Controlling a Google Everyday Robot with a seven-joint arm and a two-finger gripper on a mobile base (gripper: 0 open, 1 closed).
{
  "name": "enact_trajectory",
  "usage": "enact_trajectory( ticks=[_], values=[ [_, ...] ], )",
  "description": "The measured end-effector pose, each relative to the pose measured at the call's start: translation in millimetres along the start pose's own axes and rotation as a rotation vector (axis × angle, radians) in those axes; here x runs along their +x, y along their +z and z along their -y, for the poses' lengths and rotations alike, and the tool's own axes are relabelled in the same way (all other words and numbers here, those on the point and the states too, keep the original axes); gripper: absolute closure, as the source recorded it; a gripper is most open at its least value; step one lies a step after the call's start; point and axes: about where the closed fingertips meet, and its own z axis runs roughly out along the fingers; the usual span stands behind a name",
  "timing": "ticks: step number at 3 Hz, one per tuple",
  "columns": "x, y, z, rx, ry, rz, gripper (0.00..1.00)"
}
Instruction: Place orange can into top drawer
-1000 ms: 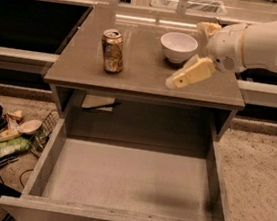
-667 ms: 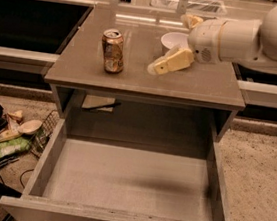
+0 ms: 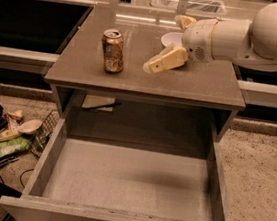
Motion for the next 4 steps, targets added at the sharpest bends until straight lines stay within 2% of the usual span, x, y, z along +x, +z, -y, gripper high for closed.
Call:
enact_trajectory(
  ticks=[2, 3, 4],
  values=[
    [10.8, 82.6, 15.7, -0.084, 0.088, 0.047, 0.00],
    [18.9, 120.7, 8.1, -0.131, 0.134, 0.090, 0.00],
    [12.2, 148.0, 1.0, -0.161, 0.137, 0.116, 0.18]
  ],
)
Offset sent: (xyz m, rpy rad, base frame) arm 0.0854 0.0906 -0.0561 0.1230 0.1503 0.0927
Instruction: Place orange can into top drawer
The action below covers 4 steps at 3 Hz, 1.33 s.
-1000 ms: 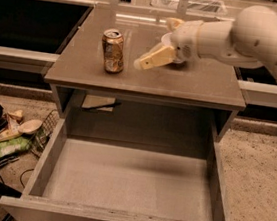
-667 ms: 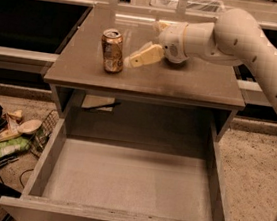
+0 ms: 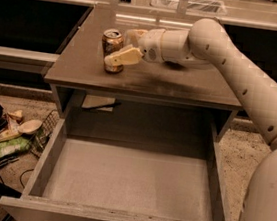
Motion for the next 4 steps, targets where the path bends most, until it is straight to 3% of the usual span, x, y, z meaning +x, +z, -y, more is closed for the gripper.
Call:
enact_trajectory(
  ticks=[2, 3, 4],
  values=[
    [-32.3, 46.8, -24.5, -0.082, -0.019, 0.108, 0.65],
    [-49.8, 46.6, -36.3, -0.099, -0.038, 0.129, 0.88],
    [-70.8, 9.3, -58.7, -0.066, -0.047, 0.100, 1.00]
  ],
)
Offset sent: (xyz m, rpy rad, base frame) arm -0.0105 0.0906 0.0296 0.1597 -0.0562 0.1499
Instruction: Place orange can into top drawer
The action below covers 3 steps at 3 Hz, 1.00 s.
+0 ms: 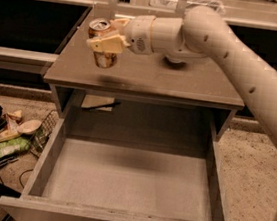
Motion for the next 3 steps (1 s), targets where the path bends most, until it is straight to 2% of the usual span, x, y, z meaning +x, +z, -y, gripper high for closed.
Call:
enact_trajectory(
  ticks=[1, 2, 3],
  values=[
    [-8.5, -36.8, -44.3, 0.005, 0.017, -0.126, 1.00],
    [14.1, -68.2, -81.3, -0.016, 0.074, -0.190, 1.00],
    [67.6, -90.0, -114.5, -0.020, 0.144, -0.175, 1.00]
  ],
)
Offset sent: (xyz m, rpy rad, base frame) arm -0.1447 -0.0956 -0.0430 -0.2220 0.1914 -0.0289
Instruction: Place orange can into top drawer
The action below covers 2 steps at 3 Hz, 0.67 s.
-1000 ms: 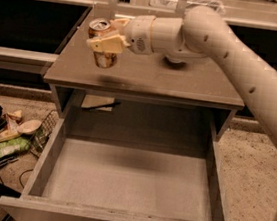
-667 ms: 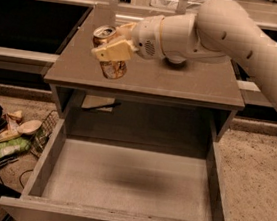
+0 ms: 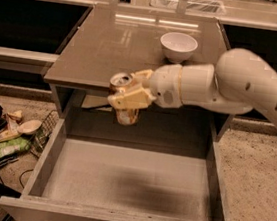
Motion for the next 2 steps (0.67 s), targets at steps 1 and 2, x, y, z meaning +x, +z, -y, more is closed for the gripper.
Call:
enact_trajectory(
  ticks=[1, 2],
  values=[
    [69.1, 0.3, -19.9, 0.012, 0.047, 0.048, 1.00],
    [136.8, 7.0, -15.6, 0.072, 0.015, 0.094, 1.00]
  ],
)
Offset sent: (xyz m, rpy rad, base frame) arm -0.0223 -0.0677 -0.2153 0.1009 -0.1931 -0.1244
